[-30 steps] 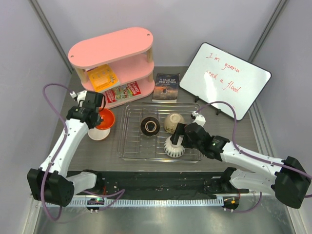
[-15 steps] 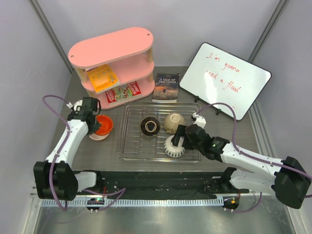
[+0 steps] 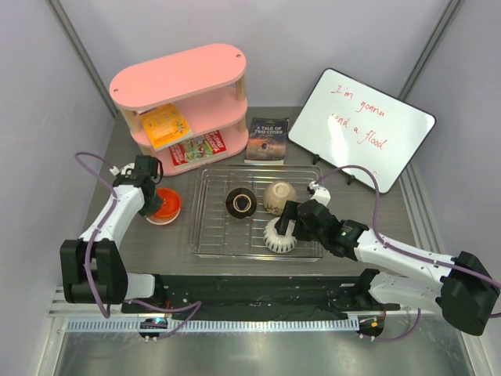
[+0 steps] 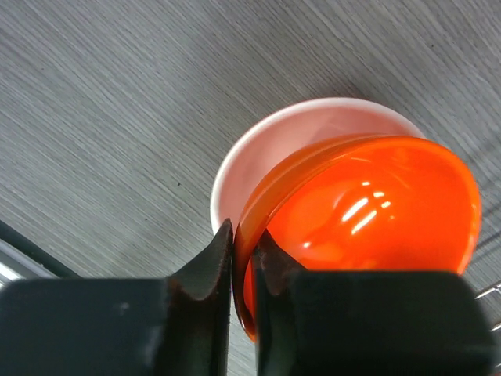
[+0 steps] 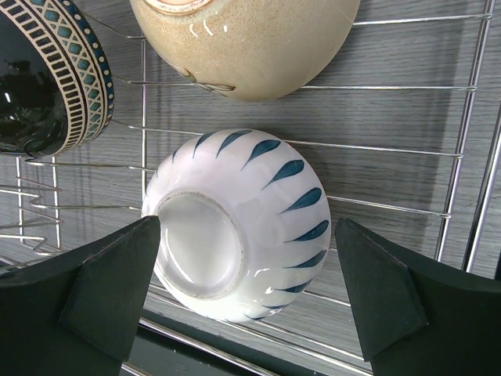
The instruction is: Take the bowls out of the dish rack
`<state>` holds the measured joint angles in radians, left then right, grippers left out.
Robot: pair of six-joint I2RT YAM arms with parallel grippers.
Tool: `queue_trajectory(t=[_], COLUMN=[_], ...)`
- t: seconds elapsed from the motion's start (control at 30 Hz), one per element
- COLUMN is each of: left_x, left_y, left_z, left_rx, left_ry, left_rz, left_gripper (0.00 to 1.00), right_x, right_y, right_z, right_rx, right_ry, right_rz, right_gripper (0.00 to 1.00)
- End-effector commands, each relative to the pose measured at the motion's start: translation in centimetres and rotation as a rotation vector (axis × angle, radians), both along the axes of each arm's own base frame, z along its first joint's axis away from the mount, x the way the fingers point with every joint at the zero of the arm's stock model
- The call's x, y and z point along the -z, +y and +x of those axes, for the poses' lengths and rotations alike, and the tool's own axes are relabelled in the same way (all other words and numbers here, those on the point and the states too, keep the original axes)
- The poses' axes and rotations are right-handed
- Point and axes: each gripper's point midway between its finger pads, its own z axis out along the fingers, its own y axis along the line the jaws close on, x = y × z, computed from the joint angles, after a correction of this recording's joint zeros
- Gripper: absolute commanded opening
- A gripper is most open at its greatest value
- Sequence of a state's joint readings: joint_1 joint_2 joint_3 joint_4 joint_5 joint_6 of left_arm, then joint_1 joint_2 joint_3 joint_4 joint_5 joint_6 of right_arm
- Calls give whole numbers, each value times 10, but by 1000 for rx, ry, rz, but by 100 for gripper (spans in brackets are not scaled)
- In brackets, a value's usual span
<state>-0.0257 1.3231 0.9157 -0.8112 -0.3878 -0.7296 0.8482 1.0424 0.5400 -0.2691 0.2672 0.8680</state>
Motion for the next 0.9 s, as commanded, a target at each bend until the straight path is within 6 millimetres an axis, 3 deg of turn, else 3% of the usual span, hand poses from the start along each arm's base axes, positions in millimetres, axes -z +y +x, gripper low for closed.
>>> queue_trajectory(t=[0.0,0.1,0.23,0.37,0.5,0.63,0.67,0.77,0.87], left_x=[-8,-10,-16,-37,-77,-127,-134,-136,-119], left_y=[1,2,4,5,-7,-44,-71,-124,-170], left_z=[13,12,10,11,18,37,39,45,46], left_rx=[-15,-21,-26,-23,44,213,309,460,571], left_ry=[-55,-65,-75,-131,-239,-361,-375,-375,-354], left_rz=[-6,0,9,14,-24,-7,-18,-119,-288], left_gripper=[27,47,52,55,59,68,69,74,75], right_x=[-14,-15,-15,-15,-16,-18,-18,-18,-19], right_y=[4,6,7,6,8,10,11,14,15], right_z=[8,9,8,9,10,11,11,10,9], right_rx=[15,13,8,10,14,19,19,13,10], right_ry=[-39,-38,-36,-38,-38,-38,-38,-33,-33], right_rz=[41,42,41,41,47,65,71,85,92], right_gripper=[100,100,100,100,100,100,100,100,100])
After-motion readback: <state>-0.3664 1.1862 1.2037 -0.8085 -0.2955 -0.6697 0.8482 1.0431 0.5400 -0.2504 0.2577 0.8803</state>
